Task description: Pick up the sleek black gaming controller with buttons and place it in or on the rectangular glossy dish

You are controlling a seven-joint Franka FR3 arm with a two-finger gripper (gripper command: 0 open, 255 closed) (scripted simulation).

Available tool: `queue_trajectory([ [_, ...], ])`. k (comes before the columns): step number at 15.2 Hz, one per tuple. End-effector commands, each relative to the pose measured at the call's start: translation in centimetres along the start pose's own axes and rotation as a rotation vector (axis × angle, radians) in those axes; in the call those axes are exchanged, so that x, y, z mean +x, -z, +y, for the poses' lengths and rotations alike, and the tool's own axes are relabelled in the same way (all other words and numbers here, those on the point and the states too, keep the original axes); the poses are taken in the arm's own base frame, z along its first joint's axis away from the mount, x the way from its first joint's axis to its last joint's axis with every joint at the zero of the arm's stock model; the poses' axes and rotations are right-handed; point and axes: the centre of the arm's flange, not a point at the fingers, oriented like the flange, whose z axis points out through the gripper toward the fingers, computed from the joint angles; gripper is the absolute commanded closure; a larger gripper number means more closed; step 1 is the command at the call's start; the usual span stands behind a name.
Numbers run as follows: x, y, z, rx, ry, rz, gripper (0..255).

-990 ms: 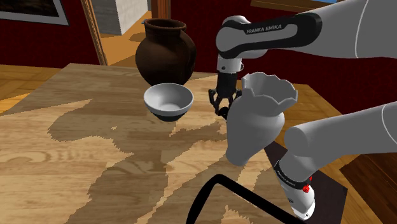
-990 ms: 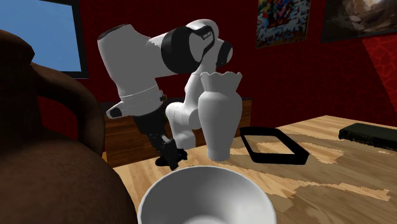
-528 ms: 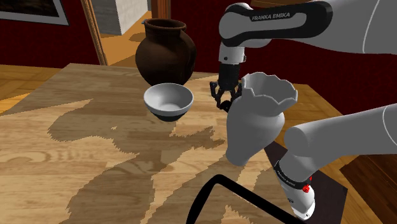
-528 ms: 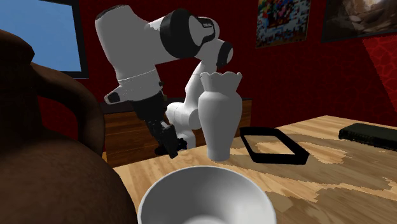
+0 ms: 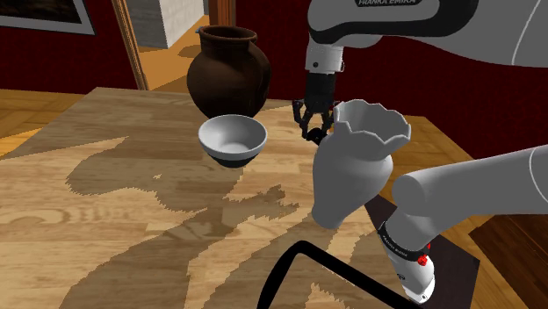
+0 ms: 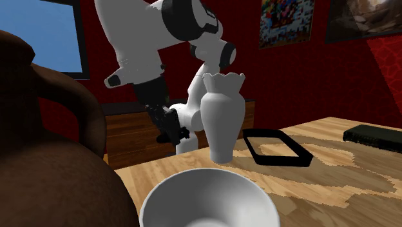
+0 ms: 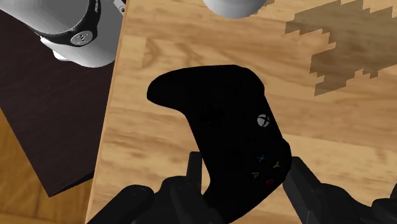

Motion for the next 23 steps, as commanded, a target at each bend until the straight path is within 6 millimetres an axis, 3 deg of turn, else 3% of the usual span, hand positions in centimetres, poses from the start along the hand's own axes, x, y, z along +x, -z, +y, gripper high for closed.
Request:
queue_trajectory([
  [1,-1.3,0.1,-0.2,0.0,0.0,0.0,255],
  [23,-28.8,-8.0,-4.8,0.0,0.0,0.0,255],
])
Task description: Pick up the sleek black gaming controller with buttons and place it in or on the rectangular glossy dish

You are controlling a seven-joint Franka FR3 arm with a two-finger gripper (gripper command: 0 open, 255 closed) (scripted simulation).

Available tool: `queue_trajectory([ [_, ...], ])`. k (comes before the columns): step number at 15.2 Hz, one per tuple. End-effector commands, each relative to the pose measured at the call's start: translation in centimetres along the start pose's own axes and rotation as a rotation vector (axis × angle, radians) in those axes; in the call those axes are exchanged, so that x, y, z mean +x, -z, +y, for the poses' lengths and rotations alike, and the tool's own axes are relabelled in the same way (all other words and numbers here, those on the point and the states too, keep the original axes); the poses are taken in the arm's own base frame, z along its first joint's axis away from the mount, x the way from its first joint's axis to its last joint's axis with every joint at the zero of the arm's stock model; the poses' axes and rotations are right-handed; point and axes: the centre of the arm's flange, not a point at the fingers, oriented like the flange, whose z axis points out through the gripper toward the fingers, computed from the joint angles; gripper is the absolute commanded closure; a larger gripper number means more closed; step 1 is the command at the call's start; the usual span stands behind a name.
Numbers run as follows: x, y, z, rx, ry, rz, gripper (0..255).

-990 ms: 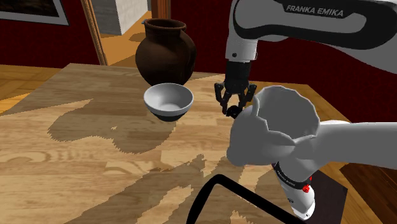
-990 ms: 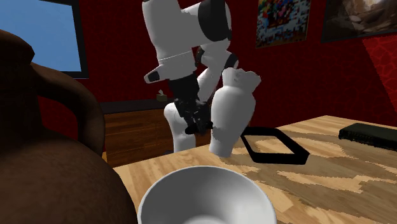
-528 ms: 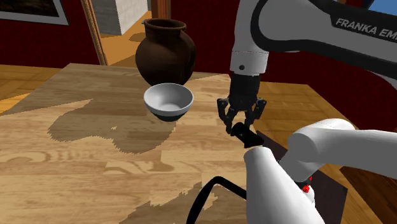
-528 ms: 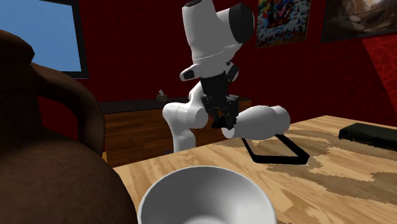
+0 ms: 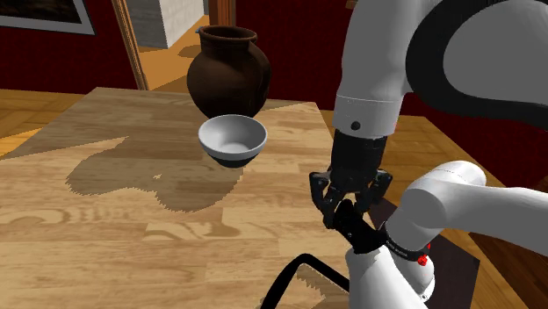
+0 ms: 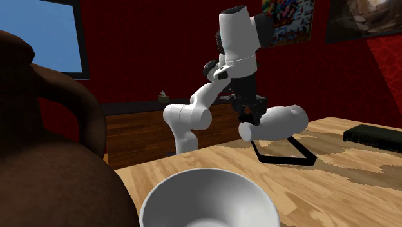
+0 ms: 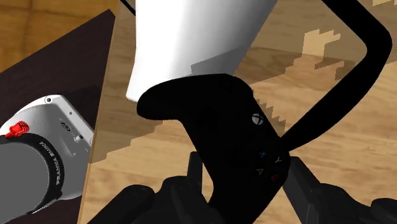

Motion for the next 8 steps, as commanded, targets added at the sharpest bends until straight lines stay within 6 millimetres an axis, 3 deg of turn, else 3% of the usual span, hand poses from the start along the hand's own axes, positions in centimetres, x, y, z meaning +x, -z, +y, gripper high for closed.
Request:
queue_trajectory([
  [1,-2.8,-0.7,-0.5,-0.002,0.0,-0.003,255],
  [8,-11.4,-3.2,-1.9,-0.002,0.0,-0.003,255],
])
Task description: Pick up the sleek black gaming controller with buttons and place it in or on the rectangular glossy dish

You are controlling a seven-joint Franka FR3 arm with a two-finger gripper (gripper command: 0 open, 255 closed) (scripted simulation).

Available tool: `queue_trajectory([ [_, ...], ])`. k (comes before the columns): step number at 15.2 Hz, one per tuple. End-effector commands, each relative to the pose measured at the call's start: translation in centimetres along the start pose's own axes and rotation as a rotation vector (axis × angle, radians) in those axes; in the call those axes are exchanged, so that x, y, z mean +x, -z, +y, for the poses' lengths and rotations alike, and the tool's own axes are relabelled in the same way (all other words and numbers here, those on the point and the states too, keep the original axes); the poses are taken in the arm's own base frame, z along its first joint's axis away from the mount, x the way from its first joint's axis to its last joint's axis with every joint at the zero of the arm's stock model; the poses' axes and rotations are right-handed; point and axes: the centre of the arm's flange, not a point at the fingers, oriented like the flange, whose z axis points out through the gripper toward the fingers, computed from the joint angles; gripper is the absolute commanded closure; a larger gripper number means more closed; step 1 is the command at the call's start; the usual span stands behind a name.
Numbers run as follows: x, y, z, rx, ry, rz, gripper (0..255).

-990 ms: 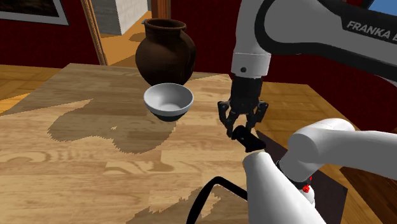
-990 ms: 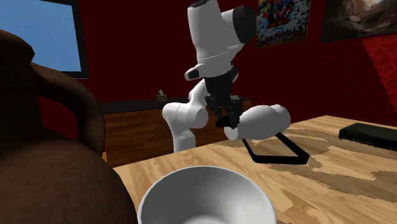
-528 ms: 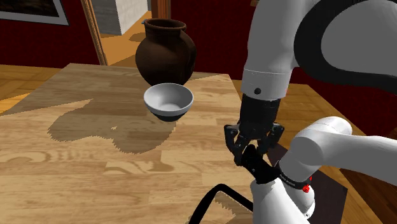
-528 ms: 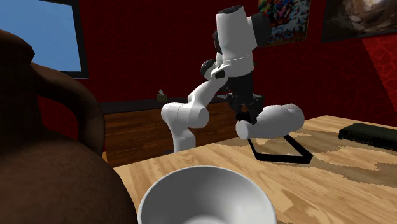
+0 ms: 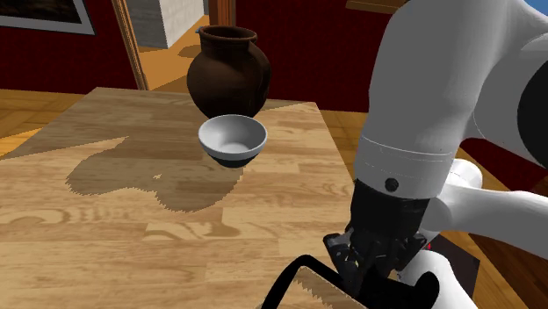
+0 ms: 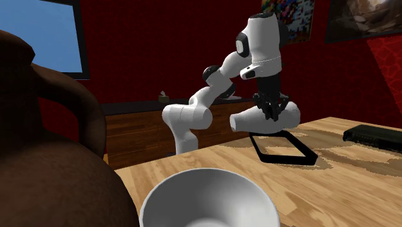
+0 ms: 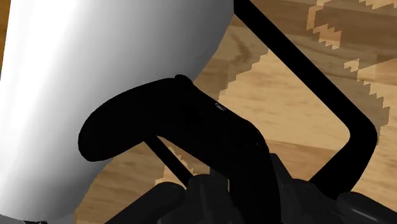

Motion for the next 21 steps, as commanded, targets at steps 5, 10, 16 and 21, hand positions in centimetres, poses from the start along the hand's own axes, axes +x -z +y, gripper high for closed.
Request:
queue_trajectory([
  [5,-0.4,-2.7,-0.1,0.0,-0.001,-0.001,255],
  [10,0.4,-5.2,-0.1,0.0,-0.001,-0.001,255],
  [16,1.4,-8.2,-0.1,0.0,-0.001,-0.001,255],
  [21,1.4,-8.2,-0.1,0.0,-0.001,-0.001,255],
])
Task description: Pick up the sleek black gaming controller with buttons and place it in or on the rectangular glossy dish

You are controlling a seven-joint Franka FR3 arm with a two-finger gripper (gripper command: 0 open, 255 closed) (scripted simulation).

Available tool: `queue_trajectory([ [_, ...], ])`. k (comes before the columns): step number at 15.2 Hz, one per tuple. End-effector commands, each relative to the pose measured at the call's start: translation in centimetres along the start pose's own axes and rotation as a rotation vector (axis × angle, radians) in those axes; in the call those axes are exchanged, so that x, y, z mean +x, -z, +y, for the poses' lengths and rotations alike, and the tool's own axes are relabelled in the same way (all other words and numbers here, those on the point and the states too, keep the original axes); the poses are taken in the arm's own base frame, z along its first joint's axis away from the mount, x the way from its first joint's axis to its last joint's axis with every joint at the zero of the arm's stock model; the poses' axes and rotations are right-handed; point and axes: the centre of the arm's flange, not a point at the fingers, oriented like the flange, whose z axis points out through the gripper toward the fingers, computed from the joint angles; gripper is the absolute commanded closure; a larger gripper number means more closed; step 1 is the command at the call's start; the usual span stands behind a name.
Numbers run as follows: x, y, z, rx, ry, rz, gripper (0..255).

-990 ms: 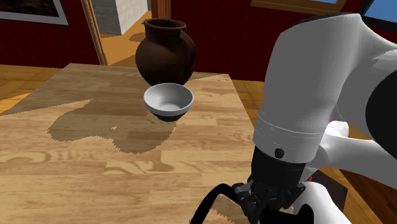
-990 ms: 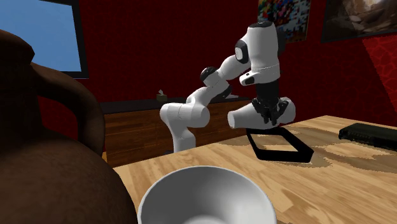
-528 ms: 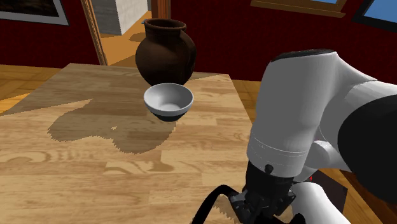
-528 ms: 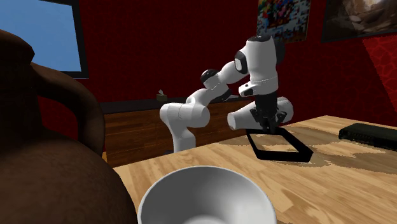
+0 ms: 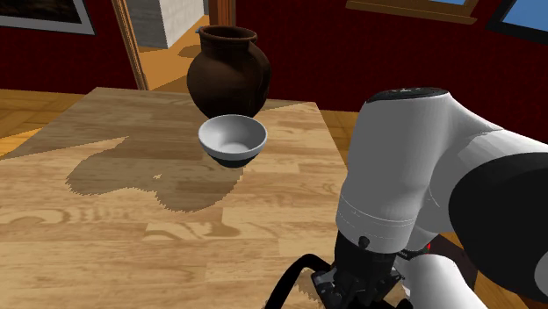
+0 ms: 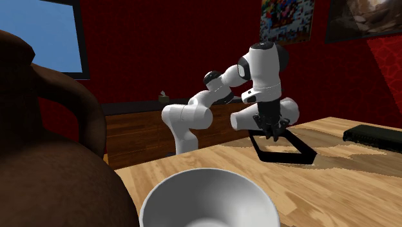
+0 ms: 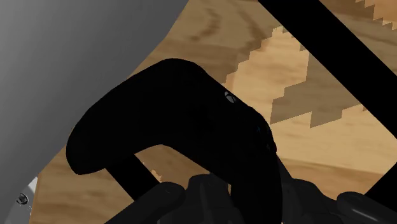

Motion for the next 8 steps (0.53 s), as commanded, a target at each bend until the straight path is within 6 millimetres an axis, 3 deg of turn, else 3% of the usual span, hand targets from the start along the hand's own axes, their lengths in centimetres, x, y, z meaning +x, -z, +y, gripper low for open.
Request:
queue_trajectory([
  [1,0.0,-0.01,0.0,0.0,0.0,0.0,255],
  [2,0.0,-0.01,0.0,0.0,0.0,0.0,255],
  [3,-0.01,-0.01,0.0,0.0,0.0,0.0,0],
  [8,0.0,-0.01,0.0,0.0,0.0,0.0,0],
])
